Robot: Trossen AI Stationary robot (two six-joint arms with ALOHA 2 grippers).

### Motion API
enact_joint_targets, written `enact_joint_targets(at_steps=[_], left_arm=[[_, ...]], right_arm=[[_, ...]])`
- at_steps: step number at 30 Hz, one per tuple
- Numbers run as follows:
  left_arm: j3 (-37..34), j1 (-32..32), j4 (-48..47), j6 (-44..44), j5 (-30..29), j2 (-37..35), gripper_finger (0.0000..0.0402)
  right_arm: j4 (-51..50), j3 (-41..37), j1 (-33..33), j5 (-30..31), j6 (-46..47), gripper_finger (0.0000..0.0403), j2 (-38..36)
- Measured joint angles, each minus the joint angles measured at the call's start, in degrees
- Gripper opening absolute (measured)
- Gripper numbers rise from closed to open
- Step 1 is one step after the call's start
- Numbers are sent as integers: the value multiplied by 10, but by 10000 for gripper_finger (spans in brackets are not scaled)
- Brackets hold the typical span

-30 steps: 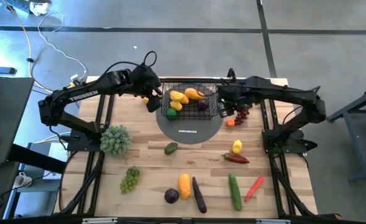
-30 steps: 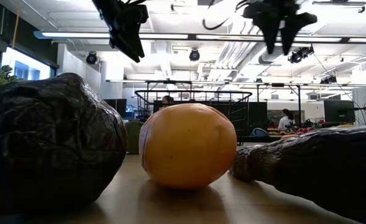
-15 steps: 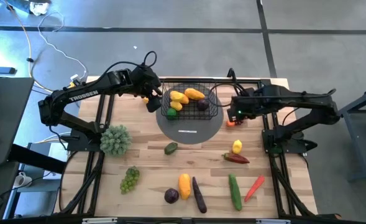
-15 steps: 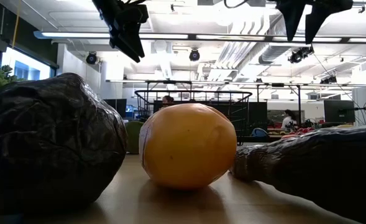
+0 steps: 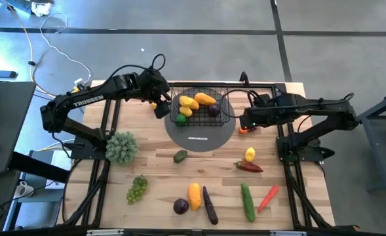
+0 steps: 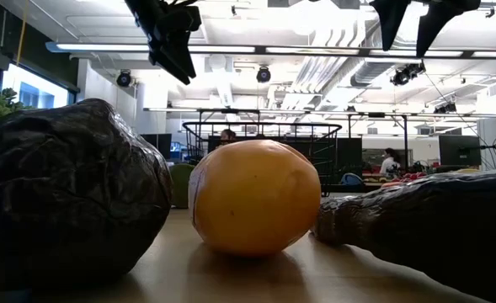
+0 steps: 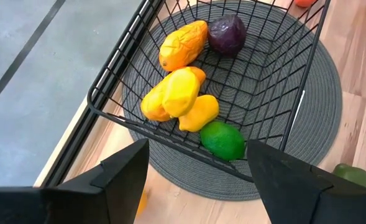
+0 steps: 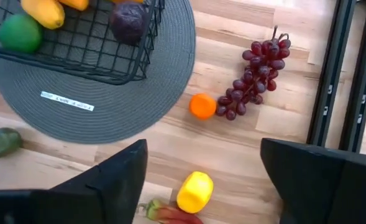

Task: Build produce basket
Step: Put the yellow lemon into the wire basket

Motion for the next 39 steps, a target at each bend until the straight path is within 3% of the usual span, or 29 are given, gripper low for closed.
enact_joint_targets(at_steps=[5,17,22,28,39], left_arm=[[0,0,-4,6,0,0,260],[0,0,-4,17,-1,0,260],[0,0,-4,17,0,0,260],[0,0,-4,16,21,0,260],[0,0,-4,19,25,0,260]], right_arm=[[24,-40,35,-13,45,321,1],[269,-125,93,-122,60,323,1],[320,-126,109,-100,85,323,2],[319,-126,125,-74,112,323,12],[237,-126,128,-134,204,323,111]])
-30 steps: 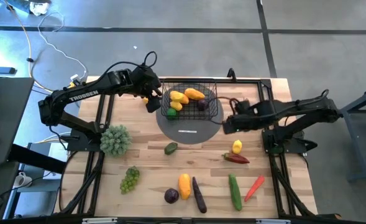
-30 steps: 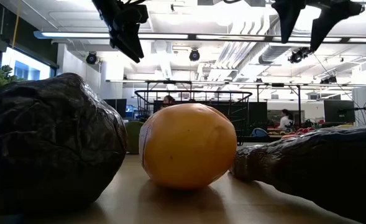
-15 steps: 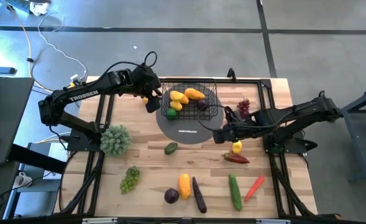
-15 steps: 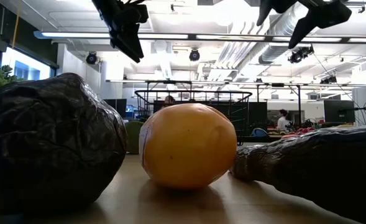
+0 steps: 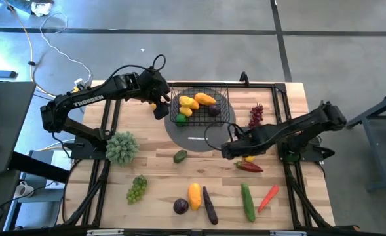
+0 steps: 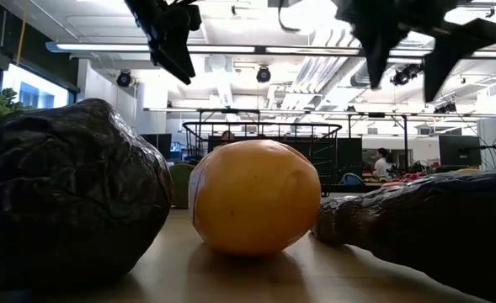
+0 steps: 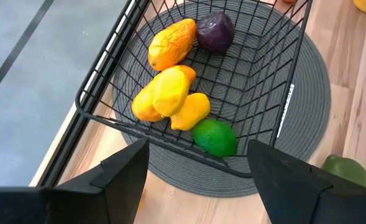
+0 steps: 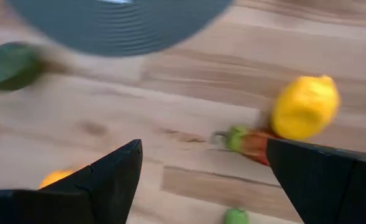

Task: Build produce basket
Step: Put the yellow lemon into the wire basket

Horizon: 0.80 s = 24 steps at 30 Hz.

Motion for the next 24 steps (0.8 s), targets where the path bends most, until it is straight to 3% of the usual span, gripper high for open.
enact_joint_targets(at_steps=[12,24], left_arm=[[0,0,0,2,0,0,260],[0,0,0,2,0,0,260]], right_arm=[[-132,0,29,-15,158,323,71],[-150,-14,27,-10,207,323,133]])
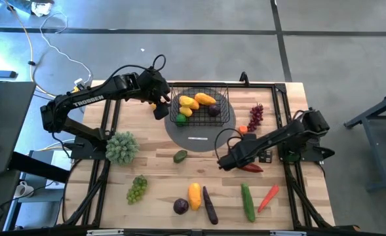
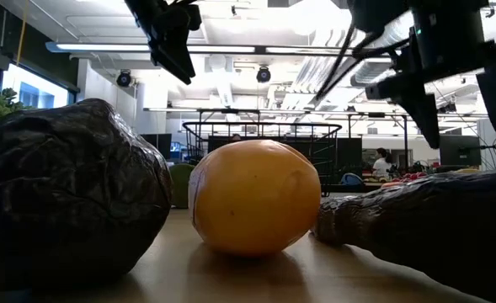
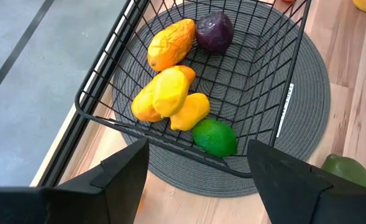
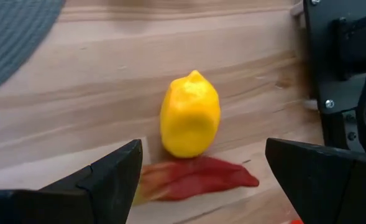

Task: Build produce basket
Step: Put the yellow lemon into the wire basket

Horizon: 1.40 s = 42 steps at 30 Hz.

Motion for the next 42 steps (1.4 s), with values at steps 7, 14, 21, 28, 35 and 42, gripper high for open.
enact_joint_targets(at_steps=[7,14,21,28,35,42], left_arm=[[0,0,0,0,0,0,260],[0,0,0,15,0,0,260],[0,0,0,15,-2,0,260],[0,0,0,15,-2,0,260],[0,0,0,28,-2,0,260],[0,0,-2,30,-43,0,260]], right_arm=[[77,-68,-6,0,7,323,0],[144,-119,-16,1,6,322,0],[200,-154,-27,-24,-10,278,0],[199,-154,-27,-30,-22,162,0],[172,-111,-27,-24,-62,124,0],[164,-30,-27,22,-126,146,0]])
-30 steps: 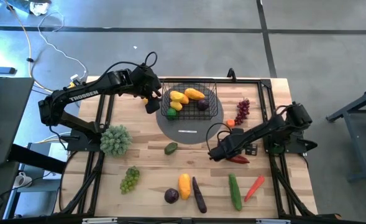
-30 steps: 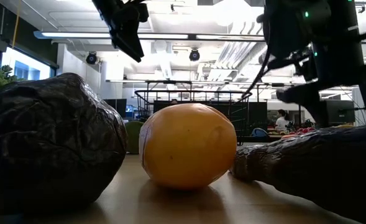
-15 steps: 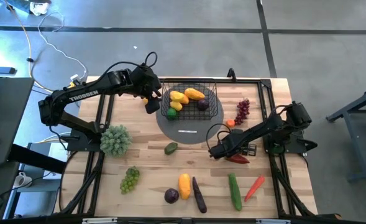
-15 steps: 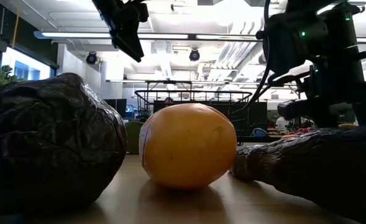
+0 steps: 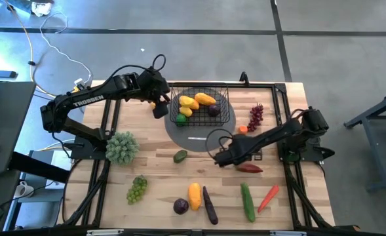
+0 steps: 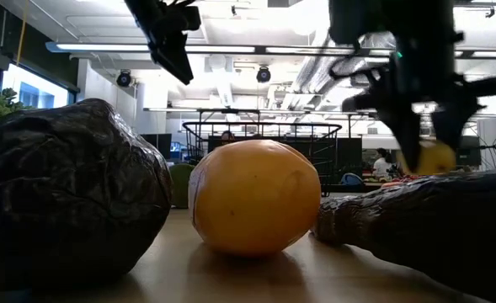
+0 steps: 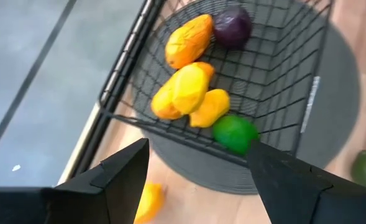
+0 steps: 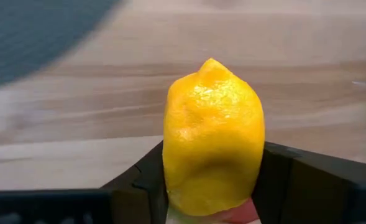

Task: Build produce basket
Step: Put the yellow lemon into the wire basket

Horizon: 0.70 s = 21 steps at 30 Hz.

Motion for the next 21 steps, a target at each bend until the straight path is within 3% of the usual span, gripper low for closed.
enact_joint_targets(at_steps=[13,21], left_arm=[[0,1,-16,-14,-19,0,260],[0,1,-49,-17,-19,0,260]], right_arm=[[7,157,-52,100,-226,140,0],[113,198,-127,110,-434,140,0]])
